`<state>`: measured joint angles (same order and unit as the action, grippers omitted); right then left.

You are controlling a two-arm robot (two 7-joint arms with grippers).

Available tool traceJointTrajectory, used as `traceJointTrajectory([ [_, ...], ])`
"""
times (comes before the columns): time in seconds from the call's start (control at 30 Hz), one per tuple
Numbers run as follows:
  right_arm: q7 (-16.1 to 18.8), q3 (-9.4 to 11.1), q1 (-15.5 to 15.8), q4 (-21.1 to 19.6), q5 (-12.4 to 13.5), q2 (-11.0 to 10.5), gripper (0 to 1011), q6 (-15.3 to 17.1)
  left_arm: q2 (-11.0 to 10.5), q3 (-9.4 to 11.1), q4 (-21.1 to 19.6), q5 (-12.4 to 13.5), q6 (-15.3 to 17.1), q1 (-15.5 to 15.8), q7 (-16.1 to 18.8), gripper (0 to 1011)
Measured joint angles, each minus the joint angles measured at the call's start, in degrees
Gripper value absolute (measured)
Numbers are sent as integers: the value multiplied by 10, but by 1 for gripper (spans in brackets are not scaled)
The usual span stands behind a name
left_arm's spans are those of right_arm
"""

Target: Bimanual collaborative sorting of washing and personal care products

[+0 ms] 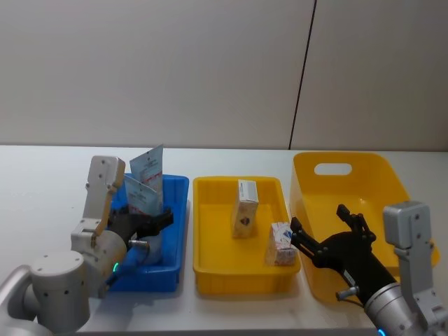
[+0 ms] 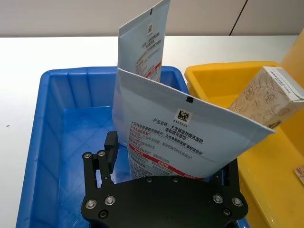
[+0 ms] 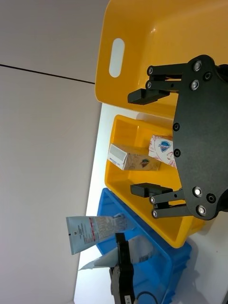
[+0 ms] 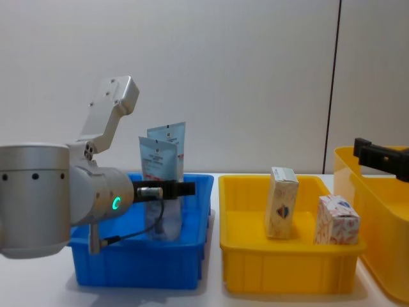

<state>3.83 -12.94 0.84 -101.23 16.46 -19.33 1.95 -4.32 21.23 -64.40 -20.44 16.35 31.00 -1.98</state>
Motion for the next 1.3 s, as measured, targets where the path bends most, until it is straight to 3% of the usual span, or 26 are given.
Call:
traceJointTrajectory([
  [0.2,0,0,0,0,0,0,1003,0,7,-2,15,1,-2,9,2,980],
  [0.53,0,0,0,0,0,0,1003,0,15,-5,32,1,-4,19,4,740],
  [1.03,0,0,0,0,0,0,1003,0,18,-6,40,2,-7,24,4,636],
  [1.3,0,0,0,0,0,0,1003,0,10,-9,22,2,-29,17,-17,587],
])
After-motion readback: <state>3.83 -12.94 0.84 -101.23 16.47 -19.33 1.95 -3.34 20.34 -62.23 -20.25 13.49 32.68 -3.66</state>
